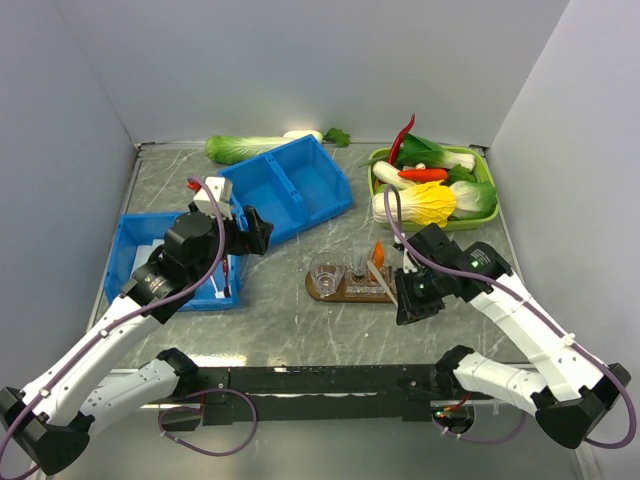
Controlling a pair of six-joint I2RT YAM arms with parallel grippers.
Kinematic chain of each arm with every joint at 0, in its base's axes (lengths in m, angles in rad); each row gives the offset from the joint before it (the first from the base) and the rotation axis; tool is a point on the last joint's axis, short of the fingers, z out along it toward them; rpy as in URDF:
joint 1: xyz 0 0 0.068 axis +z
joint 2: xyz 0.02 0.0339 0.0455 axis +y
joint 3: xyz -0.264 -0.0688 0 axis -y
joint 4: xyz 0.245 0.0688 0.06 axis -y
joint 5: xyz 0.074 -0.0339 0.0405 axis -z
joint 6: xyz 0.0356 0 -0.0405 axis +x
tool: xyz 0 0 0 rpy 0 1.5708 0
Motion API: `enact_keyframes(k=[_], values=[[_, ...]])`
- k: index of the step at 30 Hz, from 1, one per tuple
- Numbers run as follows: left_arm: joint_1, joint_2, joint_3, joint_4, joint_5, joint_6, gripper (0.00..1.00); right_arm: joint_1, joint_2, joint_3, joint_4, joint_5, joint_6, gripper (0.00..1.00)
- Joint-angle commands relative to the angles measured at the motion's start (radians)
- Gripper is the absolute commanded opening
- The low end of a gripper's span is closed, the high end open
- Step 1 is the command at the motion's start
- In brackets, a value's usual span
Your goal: Prepare toiletry sets of a toothbrush and toothpaste on the tray
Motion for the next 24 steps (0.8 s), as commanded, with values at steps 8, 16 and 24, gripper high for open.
enact_keyframes(k=[8,16,24], values=[[0.004,-0.014,-0.004,0.033,0.01,0.017,0.96,-0.028,-0.064,-0.068,-0.255,-0.015,-0.006,0.0],[0.003,-0.012,-0.005,0.033,0.007,0.017,0.96,-0.029,-0.064,-0.086,-0.255,-0.03,-0.013,0.0],[0.003,-0.014,-0.005,0.031,0.01,0.017,0.97,-0.029,-0.061,-0.089,-0.256,-0.019,-0.007,0.0]])
